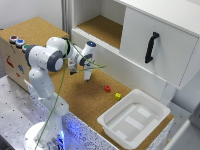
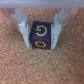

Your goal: Place the purple object on top of the drawer

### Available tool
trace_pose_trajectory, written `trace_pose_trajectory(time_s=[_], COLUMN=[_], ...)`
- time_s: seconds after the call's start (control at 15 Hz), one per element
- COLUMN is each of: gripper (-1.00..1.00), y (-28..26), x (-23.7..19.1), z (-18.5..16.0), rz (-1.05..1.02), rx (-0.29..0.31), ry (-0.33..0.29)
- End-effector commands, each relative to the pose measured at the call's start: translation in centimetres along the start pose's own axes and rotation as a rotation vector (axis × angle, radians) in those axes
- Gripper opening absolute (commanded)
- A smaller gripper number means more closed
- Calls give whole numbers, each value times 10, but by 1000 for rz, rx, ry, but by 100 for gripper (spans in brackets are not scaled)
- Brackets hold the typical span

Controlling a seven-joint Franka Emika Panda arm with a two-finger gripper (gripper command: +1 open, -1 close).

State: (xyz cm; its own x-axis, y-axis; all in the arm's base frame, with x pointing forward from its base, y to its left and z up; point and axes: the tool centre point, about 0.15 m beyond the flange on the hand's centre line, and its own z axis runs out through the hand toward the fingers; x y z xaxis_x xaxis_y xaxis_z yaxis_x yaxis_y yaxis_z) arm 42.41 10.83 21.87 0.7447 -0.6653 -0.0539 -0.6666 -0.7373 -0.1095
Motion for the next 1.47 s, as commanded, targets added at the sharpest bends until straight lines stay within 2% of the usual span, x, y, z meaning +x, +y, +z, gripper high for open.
trace_pose_trajectory(time_s=[0.0,0.07,0.13,0.27,0.4,0.53,0.6,0.73,0.87,0.93,1.13,1.33,1.4], gripper=[-100,-100,-100,-100,-100,-100,-100,-100,-100,-100,-100,-100,-100], y=[-22,-27,-34,-51,-72,-94,-112,-135,-157,-167,-203,-227,-236], x=[-1,-3,-6,-19,-39,-63,-84,-116,-151,-168,-224,-260,-270], z=[-41,-52,-68,-102,-134,-163,-189,-217,-232,-237,-247,-238,-233], rz=[-197,-237,-291,-414,-562,-700,-799,-953,-1127,-1197,-1420,-1623,-1714], rx=[-53,-50,-11,-7,-2,-7,-4,-15,-39,-62,-52,-35,-64], ry=[33,40,17,36,12,29,52,47,-2,-6,-55,-142,-141])
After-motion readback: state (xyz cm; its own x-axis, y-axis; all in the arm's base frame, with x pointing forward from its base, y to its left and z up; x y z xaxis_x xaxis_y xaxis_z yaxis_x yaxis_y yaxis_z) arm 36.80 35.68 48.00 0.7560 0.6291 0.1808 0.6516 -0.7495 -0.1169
